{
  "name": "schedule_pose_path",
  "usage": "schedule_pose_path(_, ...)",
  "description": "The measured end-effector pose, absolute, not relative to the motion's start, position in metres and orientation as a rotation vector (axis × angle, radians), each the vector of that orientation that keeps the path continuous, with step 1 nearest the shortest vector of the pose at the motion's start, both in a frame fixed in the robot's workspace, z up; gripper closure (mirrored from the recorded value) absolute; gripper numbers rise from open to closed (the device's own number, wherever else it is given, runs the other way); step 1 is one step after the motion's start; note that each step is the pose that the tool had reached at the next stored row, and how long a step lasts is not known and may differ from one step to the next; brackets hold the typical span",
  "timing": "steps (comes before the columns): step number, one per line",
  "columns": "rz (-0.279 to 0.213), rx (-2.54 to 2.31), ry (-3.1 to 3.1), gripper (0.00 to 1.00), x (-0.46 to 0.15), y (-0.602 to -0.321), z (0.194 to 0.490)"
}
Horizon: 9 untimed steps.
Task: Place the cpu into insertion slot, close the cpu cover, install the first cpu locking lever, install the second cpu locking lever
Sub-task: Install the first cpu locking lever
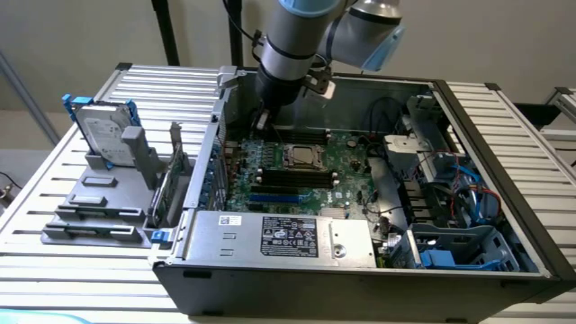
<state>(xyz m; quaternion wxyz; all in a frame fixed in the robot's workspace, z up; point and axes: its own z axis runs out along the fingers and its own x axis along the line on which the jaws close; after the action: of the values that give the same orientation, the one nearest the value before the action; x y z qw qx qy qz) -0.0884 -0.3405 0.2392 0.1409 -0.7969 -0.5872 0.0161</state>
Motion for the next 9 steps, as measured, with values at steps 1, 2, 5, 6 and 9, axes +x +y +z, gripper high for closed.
schedule_pose_path(1, 0.042, -2.303, -1.686, 0.89, -0.0889, -0.3405, 0.2392)
schedule_pose_path(2, 0.038, -2.304, -1.677, 0.89, -0.0893, -0.3405, 0.2392)
schedule_pose_path(5, 0.024, -2.309, -1.647, 0.89, -0.0906, -0.3405, 0.2392)
schedule_pose_path(6, 0.018, -2.312, -1.635, 0.89, -0.0910, -0.3405, 0.2392)
schedule_pose_path(9, 0.001, -2.325, -1.597, 0.89, -0.0917, -0.3405, 0.2392)
